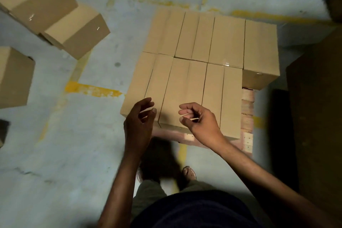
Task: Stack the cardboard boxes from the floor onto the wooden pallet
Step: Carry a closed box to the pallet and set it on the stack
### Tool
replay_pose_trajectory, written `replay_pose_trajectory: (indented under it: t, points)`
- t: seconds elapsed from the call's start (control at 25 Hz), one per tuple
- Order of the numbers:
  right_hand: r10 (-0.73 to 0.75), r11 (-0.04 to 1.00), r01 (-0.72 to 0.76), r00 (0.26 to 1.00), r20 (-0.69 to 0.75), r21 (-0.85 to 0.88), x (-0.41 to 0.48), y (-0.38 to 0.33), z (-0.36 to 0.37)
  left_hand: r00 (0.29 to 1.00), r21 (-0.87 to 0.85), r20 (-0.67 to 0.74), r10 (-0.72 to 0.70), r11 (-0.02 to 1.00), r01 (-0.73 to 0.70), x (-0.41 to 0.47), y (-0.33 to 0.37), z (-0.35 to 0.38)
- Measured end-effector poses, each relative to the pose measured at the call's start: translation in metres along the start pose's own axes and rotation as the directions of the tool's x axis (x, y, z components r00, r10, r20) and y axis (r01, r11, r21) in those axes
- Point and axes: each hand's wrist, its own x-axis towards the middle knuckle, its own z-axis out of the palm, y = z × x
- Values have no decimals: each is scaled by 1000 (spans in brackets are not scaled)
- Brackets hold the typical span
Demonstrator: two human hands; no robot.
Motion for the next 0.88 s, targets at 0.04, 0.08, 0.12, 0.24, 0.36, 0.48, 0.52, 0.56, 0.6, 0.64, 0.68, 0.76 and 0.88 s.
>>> replay_pose_trajectory:
  t: [0.04,0.08,0.12,0.24,0.36,0.48,0.52,0.56,0.6,0.64,0.68,0.76,0.88]
  points:
    - [0,1000,0,1000,2,9,1,-6,12,1000,-4,-24,-11,1000,11,3,-2,-13]
    - [-4,1000,4,1000,6,21,3,-13,26,999,-4,-42,-17,1000,17,6,-5,-26]
    - [-11,999,11,1000,16,36,5,-21,42,998,-3,-56,-22,1000,22,11,-8,-40]
    - [-40,998,38,998,44,53,10,-46,101,996,-20,-82,-34,999,32,23,-19,-90]
    - [-47,995,44,998,30,86,14,-68,166,996,-46,-82,-27,999,24,35,-31,-151]
    - [-42,980,40,999,9,194,13,-98,243,992,-69,-118,-34,997,26,48,-47,-224]
    - [-47,973,40,999,24,226,12,-109,268,988,-72,-150,-33,997,23,53,-51,-249]
    - [-49,968,37,998,45,248,10,-119,291,983,-81,-182,-35,997,20,59,-54,-271]
    - [-57,964,34,995,80,263,10,-130,316,975,-93,-220,-34,996,14,66,-56,-295]
    - [-66,963,33,991,113,267,11,-140,337,966,-106,-254,-37,994,10,73,-58,-315]
    - [-77,964,37,987,139,264,13,-149,355,959,-116,-281,-39,993,6,79,-59,-334]
    - [-95,966,49,980,173,253,22,-168,388,945,-132,-325,-46,991,3,91,-62,-369]
    - [-103,968,50,973,206,244,45,-195,437,926,-157,-374,-60,988,1,113,-73,-418]
